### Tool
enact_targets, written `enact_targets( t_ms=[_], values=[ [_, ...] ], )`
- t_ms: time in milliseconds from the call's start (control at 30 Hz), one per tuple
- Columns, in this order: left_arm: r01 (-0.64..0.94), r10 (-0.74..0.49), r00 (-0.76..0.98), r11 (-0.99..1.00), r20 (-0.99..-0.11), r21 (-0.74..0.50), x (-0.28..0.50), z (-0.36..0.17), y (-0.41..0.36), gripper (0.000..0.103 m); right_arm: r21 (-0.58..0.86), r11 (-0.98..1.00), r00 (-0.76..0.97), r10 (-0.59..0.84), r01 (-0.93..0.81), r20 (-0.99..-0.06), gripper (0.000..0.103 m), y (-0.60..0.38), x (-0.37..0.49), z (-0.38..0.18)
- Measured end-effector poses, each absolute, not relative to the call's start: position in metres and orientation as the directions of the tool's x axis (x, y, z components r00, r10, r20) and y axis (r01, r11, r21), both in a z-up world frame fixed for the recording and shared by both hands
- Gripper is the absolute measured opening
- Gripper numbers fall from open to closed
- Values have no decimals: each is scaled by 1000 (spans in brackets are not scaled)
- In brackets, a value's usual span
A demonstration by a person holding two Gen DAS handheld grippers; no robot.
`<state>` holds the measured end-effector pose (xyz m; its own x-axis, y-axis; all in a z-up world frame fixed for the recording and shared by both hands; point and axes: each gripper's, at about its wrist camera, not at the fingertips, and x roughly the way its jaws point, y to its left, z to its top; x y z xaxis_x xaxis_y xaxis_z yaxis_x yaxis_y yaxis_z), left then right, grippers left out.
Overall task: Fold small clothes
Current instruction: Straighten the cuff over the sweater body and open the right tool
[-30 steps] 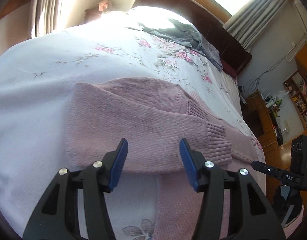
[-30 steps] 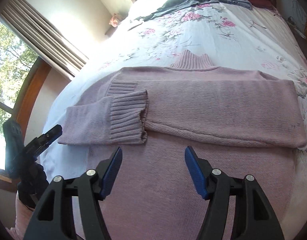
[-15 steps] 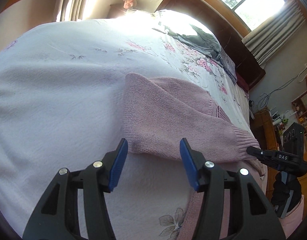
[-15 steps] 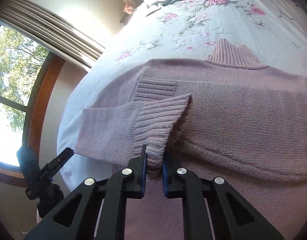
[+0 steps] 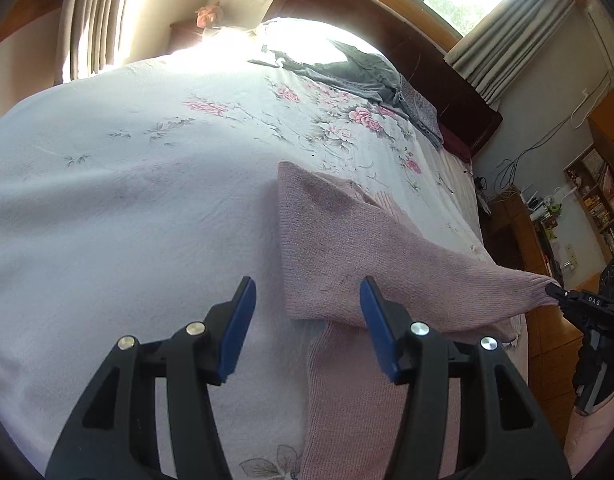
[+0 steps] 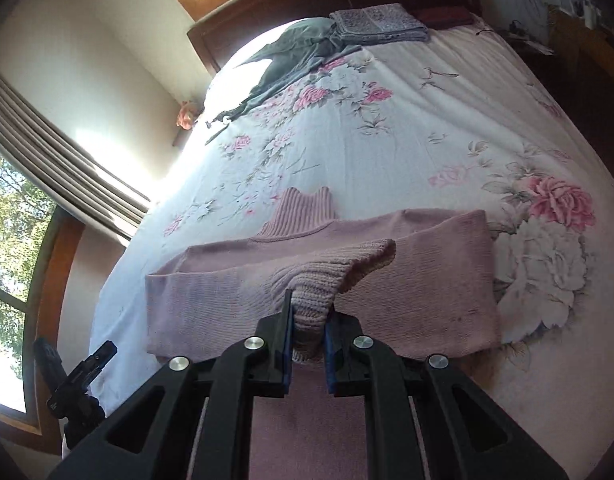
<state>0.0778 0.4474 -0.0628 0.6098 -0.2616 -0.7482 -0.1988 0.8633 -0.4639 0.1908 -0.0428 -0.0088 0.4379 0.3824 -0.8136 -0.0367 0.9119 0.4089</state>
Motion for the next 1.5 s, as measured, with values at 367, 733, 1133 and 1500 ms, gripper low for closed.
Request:
enact_targets(
  t_ms=[367, 733, 1133, 1500],
  values=[
    [-137, -213, 499, 938, -840, -319, 127, -98, 381, 53, 331, 939, 377, 276, 89, -884, 12, -94, 199, -76],
    [-139, -163, 532, 951, -831, -275, 119, -76, 381, 54, 275, 956, 392, 216, 102, -894, 25, -105, 183, -70],
    [-12, -200, 442, 974, -875, -228, 139, -106, 320, 59, 292, 952, 270, 258, 93, -928, 23, -76, 196, -125],
    [-13, -219, 482, 966, -848, -257, 142, -78, 330, 63, 329, 939, 376, 271, 98, -886, 44, -107, 211, -70]
  ],
)
